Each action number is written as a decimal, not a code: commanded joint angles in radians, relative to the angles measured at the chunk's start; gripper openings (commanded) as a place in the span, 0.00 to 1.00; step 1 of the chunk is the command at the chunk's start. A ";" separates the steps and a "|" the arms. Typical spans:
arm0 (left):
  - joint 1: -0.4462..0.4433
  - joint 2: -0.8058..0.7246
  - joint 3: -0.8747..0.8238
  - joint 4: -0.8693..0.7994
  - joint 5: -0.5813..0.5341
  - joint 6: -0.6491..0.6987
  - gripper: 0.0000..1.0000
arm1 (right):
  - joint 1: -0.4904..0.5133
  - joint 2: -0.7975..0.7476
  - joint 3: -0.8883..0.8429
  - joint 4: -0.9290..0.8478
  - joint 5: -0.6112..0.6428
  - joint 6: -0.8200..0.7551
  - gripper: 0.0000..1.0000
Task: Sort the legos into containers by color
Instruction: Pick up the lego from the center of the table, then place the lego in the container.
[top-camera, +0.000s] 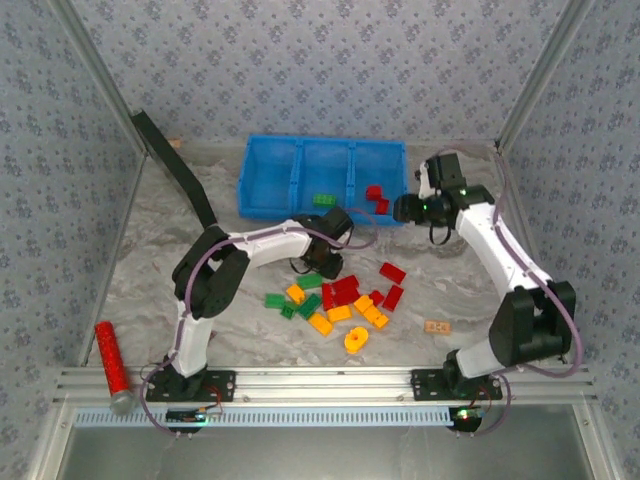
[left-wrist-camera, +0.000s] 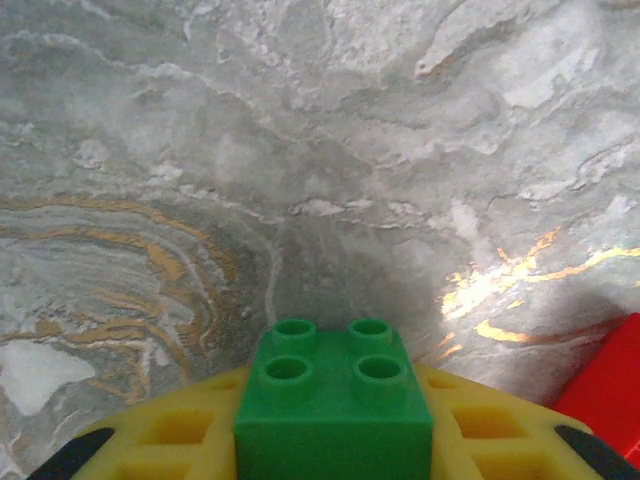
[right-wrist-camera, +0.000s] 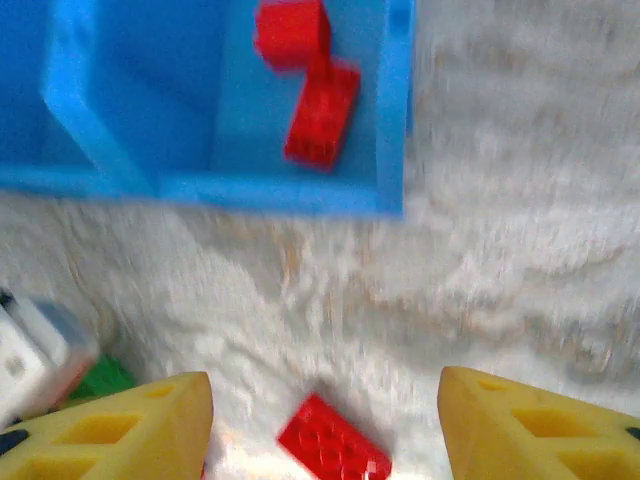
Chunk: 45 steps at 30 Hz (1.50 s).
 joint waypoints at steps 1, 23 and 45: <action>0.048 -0.057 0.064 -0.048 0.036 -0.020 0.32 | 0.013 -0.057 -0.120 -0.024 -0.056 0.068 0.67; 0.233 0.450 1.111 -0.328 -0.083 -0.079 0.28 | 0.111 0.052 -0.206 0.038 -0.006 -0.117 0.80; 0.260 0.564 1.086 -0.298 -0.022 -0.151 0.28 | 0.170 0.158 -0.225 0.061 0.041 -0.113 0.80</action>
